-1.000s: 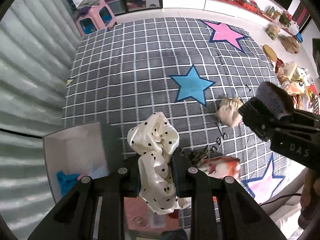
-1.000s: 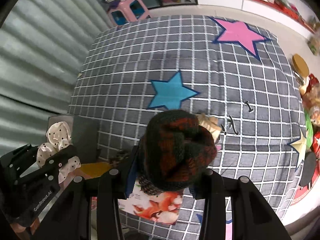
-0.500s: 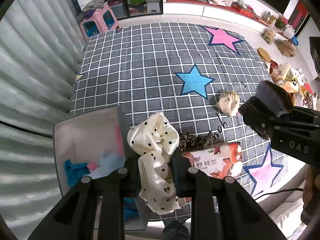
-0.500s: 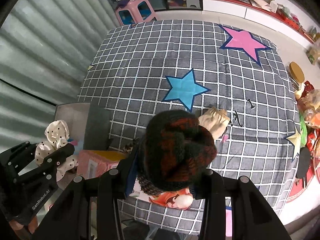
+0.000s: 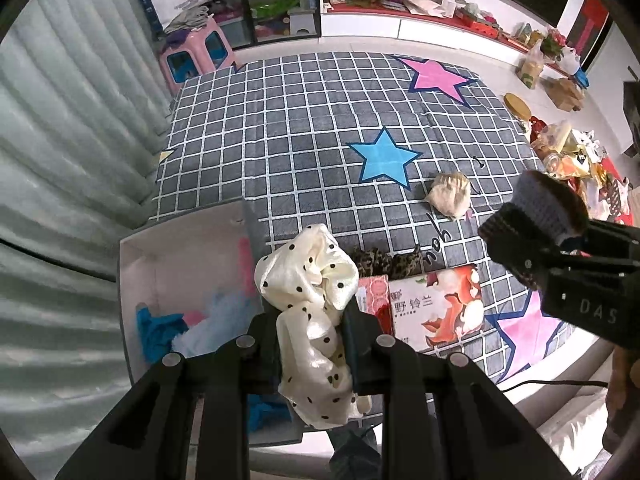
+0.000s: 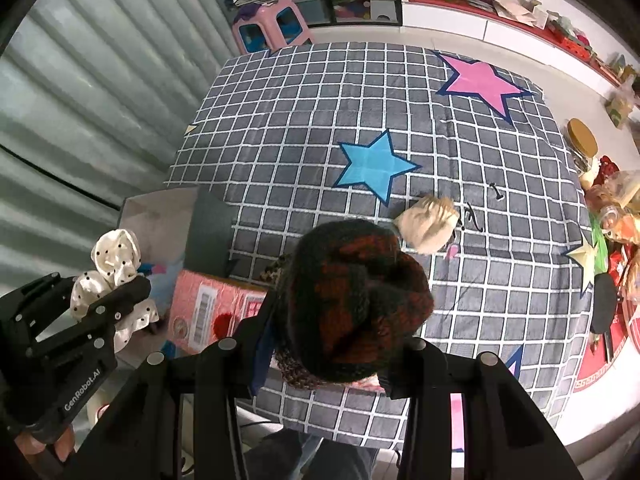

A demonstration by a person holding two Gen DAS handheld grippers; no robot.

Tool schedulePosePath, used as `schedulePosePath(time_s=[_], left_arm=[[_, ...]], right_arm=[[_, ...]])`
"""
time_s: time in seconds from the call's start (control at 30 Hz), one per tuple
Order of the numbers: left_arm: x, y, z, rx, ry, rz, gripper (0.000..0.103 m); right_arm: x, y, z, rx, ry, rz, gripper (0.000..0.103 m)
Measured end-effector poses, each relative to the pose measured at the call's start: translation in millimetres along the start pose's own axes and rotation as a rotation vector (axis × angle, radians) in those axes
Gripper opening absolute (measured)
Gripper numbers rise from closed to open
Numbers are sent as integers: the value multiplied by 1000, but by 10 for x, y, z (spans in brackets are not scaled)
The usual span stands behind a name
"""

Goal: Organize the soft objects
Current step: 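Lift the scrunchie and beanie and carry both toward the white box, then lower the scrunchie with left tool while right tool lowers the beanie over box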

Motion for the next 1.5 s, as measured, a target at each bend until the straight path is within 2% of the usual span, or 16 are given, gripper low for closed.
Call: schedulePosePath(time_s=[0.3, 0.93, 1.5], left_arm=[[-107, -232, 44, 1, 5, 37, 26], [-723, -710, 55, -12, 49, 203, 26], [-1170, -996, -69, -51, 80, 328, 26]], right_arm=[[-224, -231, -4, -13, 8, 31, 43], [-1171, -443, -143, -48, 59, 219, 43], [-1815, -431, -365, -92, 79, 362, 43]])
Point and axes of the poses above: each gripper's, at about its wrist camera, not at the fingertips, and z roughly against the way its jaws point, x to its right, y to its top, the point moved 6 cm from there along -z, roughly the way its jaws point, and after that the axes turned 9 degrees about -z, right-handed, at the moved point
